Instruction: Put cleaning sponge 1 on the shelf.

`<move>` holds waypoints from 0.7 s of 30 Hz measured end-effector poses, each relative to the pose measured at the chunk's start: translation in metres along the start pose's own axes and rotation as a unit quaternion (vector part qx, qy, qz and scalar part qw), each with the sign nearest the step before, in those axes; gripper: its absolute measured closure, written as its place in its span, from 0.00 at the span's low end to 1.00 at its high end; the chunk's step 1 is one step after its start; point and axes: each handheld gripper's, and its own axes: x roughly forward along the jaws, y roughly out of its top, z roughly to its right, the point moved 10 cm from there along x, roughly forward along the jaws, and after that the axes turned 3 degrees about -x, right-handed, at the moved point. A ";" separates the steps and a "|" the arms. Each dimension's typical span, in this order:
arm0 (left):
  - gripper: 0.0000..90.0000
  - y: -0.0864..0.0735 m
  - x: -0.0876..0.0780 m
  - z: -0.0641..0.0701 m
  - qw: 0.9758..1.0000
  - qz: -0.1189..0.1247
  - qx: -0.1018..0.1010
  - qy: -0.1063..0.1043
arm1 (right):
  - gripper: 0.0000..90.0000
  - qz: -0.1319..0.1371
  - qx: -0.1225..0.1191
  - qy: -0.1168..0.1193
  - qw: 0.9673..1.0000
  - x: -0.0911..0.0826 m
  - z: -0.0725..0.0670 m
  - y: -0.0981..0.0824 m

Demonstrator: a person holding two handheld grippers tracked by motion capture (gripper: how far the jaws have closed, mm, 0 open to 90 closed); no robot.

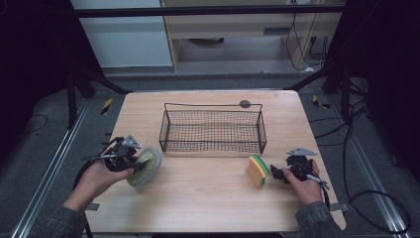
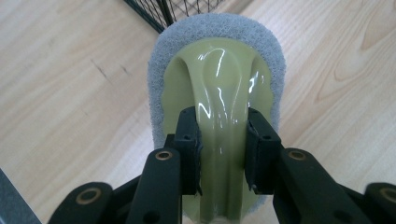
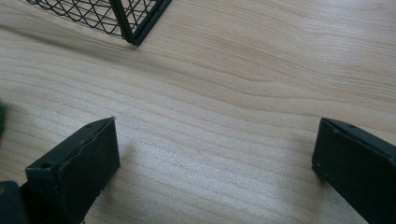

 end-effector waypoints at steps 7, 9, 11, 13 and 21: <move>0.78 0.014 0.003 -0.016 0.999 0.029 0.040 0.013 | 0.00 -0.002 0.004 0.000 1.000 0.001 0.000 0.001; 0.78 0.018 0.001 -0.019 0.998 0.034 0.046 0.018 | 0.00 -0.002 0.006 -0.004 1.000 0.003 0.001 0.002; 0.78 0.021 0.000 -0.021 0.998 0.038 0.047 0.018 | 0.00 -0.002 0.006 -0.003 1.000 0.003 0.001 0.003; 0.78 0.024 0.001 -0.024 0.998 0.040 0.049 0.016 | 0.00 -0.002 0.006 -0.004 1.000 0.003 0.001 0.003; 0.78 0.035 -0.004 -0.025 0.996 0.044 0.081 0.021 | 0.00 -0.002 0.006 -0.004 1.000 0.003 0.001 0.003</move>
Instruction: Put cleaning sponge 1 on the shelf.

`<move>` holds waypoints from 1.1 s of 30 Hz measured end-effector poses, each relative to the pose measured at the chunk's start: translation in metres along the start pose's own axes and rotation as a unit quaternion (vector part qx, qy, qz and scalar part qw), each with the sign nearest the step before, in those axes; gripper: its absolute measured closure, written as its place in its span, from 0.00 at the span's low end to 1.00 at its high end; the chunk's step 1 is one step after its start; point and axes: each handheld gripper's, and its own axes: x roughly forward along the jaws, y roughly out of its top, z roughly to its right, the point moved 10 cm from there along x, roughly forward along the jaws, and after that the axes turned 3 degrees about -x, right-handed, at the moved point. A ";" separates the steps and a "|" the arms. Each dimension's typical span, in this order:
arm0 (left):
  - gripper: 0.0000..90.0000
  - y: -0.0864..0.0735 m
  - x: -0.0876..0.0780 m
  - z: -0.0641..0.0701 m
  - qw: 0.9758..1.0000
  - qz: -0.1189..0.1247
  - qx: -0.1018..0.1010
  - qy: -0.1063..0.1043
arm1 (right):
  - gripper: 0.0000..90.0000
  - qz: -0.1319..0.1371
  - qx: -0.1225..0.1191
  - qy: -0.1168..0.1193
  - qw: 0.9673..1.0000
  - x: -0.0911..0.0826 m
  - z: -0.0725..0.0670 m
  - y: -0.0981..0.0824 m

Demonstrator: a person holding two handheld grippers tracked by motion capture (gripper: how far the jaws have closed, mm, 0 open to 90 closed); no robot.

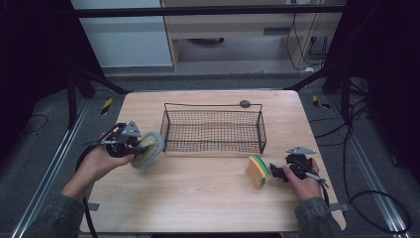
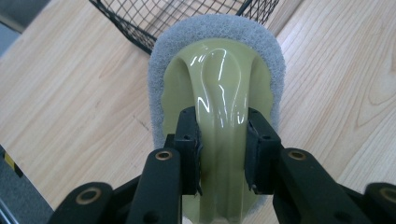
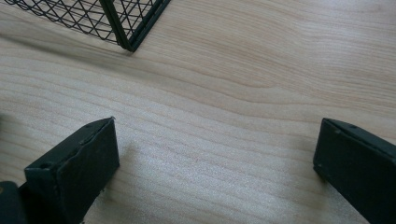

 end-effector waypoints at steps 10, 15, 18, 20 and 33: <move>0.78 0.013 -0.017 -0.011 0.999 -0.009 0.042 0.027 | 0.01 0.001 -0.005 0.005 1.000 -0.001 0.000 0.000; 0.78 0.017 -0.023 -0.023 0.998 -0.011 0.035 0.056 | 0.01 0.001 -0.005 0.004 1.000 -0.001 0.000 0.000; 0.78 0.018 -0.026 -0.030 0.998 -0.010 0.026 0.060 | 0.01 0.001 -0.005 0.005 1.000 -0.001 0.000 -0.001; 0.78 0.019 -0.027 -0.033 0.998 -0.014 0.030 0.061 | 0.01 0.001 -0.006 0.004 1.000 -0.002 0.000 -0.002; 0.78 0.059 -0.039 -0.031 0.991 -0.032 0.098 0.079 | 0.01 0.001 -0.003 0.004 1.000 -0.003 0.000 -0.002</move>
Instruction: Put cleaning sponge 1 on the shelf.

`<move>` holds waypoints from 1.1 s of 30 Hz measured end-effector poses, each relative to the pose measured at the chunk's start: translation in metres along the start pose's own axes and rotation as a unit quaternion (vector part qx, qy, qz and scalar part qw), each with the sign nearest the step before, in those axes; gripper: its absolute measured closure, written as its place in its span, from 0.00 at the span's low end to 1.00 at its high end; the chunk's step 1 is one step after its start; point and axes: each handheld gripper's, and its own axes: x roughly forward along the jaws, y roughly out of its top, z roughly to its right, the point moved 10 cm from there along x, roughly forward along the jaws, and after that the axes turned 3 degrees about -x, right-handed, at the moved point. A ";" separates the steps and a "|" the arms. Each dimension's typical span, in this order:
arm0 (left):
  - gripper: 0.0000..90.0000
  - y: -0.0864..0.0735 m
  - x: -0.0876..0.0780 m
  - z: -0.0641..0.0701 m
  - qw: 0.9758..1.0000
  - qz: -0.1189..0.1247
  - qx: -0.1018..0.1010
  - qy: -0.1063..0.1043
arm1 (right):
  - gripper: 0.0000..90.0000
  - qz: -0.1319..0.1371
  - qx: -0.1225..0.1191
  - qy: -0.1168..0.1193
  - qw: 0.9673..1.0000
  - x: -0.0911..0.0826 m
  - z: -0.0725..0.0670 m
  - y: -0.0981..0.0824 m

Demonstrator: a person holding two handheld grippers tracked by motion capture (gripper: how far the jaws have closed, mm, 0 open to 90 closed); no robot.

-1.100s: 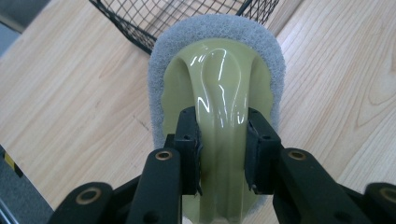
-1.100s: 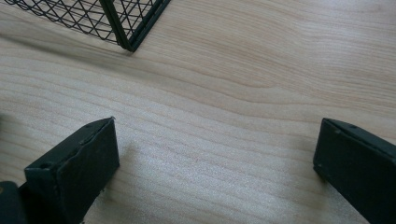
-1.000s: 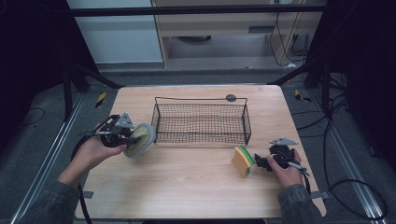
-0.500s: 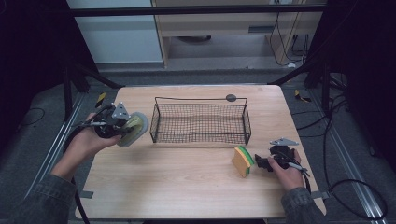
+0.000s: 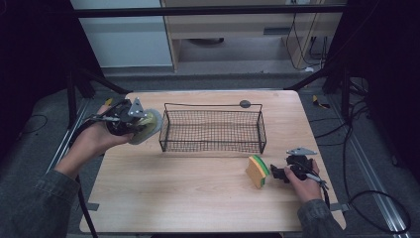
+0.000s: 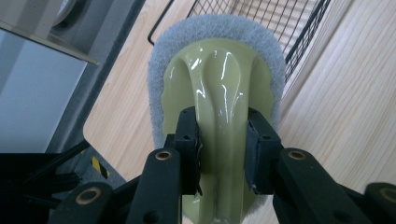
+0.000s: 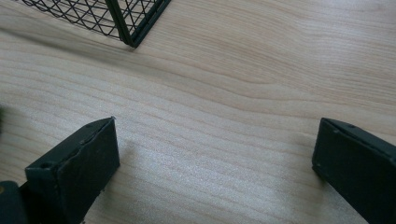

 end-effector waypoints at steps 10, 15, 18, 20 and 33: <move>0.78 0.015 0.006 0.000 1.000 -0.003 0.022 0.003 | 0.01 0.000 0.000 -0.004 1.000 -0.001 0.001 -0.001; 0.78 0.029 0.005 0.000 0.999 0.000 0.034 0.011 | 0.01 0.000 0.000 -0.003 1.000 -0.001 0.001 -0.001; 0.78 0.037 0.003 -0.001 0.999 0.008 0.035 0.016 | 0.01 0.000 -0.001 -0.003 1.000 -0.001 0.001 -0.001; 0.78 0.042 0.003 -0.002 0.999 0.011 0.035 0.018 | 0.01 0.000 0.000 -0.004 1.000 -0.001 0.002 -0.002; 0.78 0.065 0.017 -0.007 0.998 0.015 0.050 0.023 | 0.01 0.000 0.000 0.000 1.000 -0.003 0.005 -0.003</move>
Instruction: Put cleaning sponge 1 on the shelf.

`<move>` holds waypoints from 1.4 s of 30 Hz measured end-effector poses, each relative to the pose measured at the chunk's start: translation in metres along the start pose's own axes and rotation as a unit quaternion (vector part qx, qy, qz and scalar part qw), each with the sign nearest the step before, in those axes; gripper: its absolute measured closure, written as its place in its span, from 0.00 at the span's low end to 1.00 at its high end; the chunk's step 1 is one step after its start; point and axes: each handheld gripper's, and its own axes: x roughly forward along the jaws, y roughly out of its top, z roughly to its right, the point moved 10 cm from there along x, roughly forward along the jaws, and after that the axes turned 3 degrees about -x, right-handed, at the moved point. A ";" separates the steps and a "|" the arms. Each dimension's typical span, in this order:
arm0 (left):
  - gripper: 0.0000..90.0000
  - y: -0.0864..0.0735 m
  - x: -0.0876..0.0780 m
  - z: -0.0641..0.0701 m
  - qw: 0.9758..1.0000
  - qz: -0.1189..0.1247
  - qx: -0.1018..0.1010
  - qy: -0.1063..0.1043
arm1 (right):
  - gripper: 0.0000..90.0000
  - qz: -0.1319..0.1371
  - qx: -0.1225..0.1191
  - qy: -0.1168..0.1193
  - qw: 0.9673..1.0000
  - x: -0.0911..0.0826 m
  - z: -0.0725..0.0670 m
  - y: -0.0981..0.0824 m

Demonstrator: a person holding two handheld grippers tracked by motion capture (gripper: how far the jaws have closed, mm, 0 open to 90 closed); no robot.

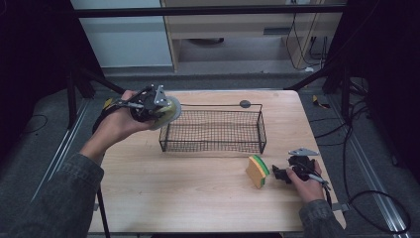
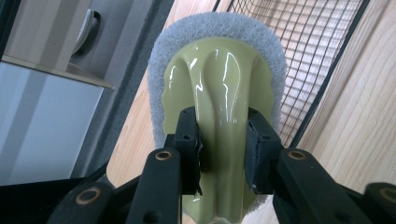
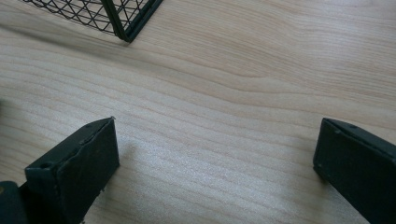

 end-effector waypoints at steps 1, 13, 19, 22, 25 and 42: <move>0.78 0.001 0.001 0.000 1.000 -0.001 0.001 0.001 | 0.01 -0.001 0.000 -0.001 1.000 0.000 0.001 0.000; 0.78 0.024 0.019 0.009 0.999 0.008 0.035 -0.004 | 0.01 0.000 -0.001 -0.004 1.000 -0.001 0.002 -0.002; 0.78 0.033 0.024 0.015 0.999 0.014 0.041 -0.008 | 0.01 -0.001 0.002 -0.004 1.000 -0.003 0.004 -0.004; 0.78 0.038 0.025 0.018 0.999 0.014 0.048 -0.006 | 0.01 -0.001 0.006 -0.008 1.000 -0.005 0.008 -0.006; 0.78 0.040 0.029 0.021 0.999 0.011 0.053 -0.007 | 0.01 -0.001 0.008 -0.009 1.000 -0.006 0.009 -0.007; 0.78 0.048 0.049 0.034 0.997 0.009 0.074 -0.006 | 0.00 -0.002 0.008 -0.011 1.000 -0.006 0.011 -0.006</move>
